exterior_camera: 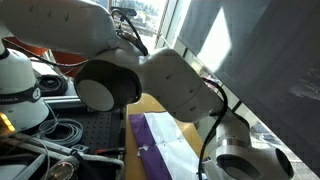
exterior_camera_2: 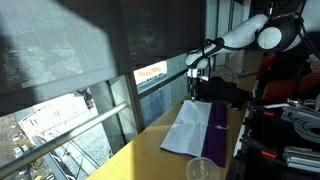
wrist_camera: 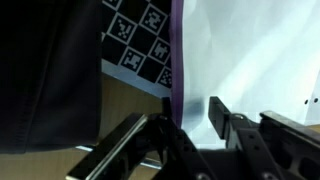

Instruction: Close the file

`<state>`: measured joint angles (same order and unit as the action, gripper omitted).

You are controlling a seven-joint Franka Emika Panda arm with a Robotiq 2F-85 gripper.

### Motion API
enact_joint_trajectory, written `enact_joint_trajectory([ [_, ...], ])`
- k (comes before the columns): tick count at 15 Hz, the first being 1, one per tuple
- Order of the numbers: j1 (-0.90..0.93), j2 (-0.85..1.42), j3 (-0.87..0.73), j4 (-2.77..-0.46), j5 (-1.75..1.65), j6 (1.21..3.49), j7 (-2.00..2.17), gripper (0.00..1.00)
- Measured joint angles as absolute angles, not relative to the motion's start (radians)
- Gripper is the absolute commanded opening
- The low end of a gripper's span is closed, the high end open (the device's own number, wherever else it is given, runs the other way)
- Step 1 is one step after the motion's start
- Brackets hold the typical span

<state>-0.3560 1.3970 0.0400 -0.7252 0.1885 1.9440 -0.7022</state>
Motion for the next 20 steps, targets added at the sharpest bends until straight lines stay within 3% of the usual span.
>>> enact_joint_trajectory([
  [2,-0.362,1.397,0.043,-0.712,0.192,1.921,-0.701,0.0],
  [12,-0.386,1.386,0.12,-0.646,0.249,1.759,-0.686,0.0],
  [20,-0.258,1.226,0.116,-0.581,0.218,1.558,-0.551,0.0],
])
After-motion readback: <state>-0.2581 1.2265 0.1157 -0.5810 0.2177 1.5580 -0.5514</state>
